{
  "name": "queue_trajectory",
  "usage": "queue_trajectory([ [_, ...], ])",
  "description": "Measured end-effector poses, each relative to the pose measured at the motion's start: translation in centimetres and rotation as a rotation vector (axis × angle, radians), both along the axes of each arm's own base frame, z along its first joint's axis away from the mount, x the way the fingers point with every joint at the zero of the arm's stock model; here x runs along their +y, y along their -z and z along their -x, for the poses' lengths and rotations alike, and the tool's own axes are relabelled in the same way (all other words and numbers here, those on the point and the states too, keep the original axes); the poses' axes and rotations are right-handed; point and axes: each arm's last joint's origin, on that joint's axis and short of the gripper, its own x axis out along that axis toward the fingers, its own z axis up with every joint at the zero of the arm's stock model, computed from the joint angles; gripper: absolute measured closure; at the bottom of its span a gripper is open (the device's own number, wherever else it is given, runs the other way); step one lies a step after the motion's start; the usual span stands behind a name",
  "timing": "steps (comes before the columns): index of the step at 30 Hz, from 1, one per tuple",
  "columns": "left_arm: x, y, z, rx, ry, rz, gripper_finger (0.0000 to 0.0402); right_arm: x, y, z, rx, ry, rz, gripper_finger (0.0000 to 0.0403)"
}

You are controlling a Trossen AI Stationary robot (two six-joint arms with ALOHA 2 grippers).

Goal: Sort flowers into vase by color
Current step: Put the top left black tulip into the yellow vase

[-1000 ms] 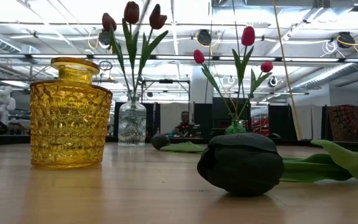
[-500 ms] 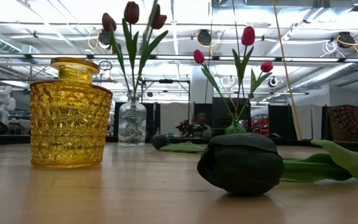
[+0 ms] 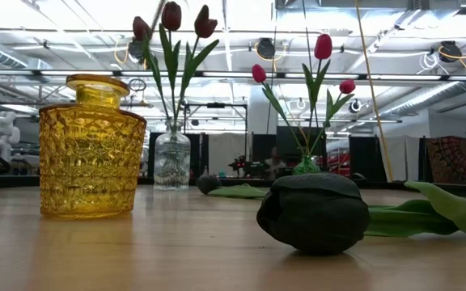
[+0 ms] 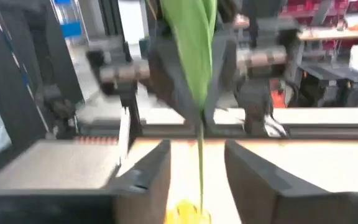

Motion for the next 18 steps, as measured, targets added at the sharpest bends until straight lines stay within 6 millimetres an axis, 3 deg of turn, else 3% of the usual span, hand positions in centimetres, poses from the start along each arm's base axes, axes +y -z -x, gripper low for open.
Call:
queue_trajectory([
  [8,-2.4,0.4,3.8,-0.04,0.0,0.015,0.0392,-0.6,-1.0,2.7,0.14,-0.003,0.001,0.0172],
  [13,-4.1,2.0,5.7,-0.123,0.001,0.058,0.0392,-0.6,-1.6,3.7,0.161,-0.01,-0.005,0.0157],
  [18,-4.4,2.9,6.8,-0.205,-0.037,0.029,0.0392,-0.6,-1.6,3.8,0.167,-0.014,-0.004,0.0156],
])
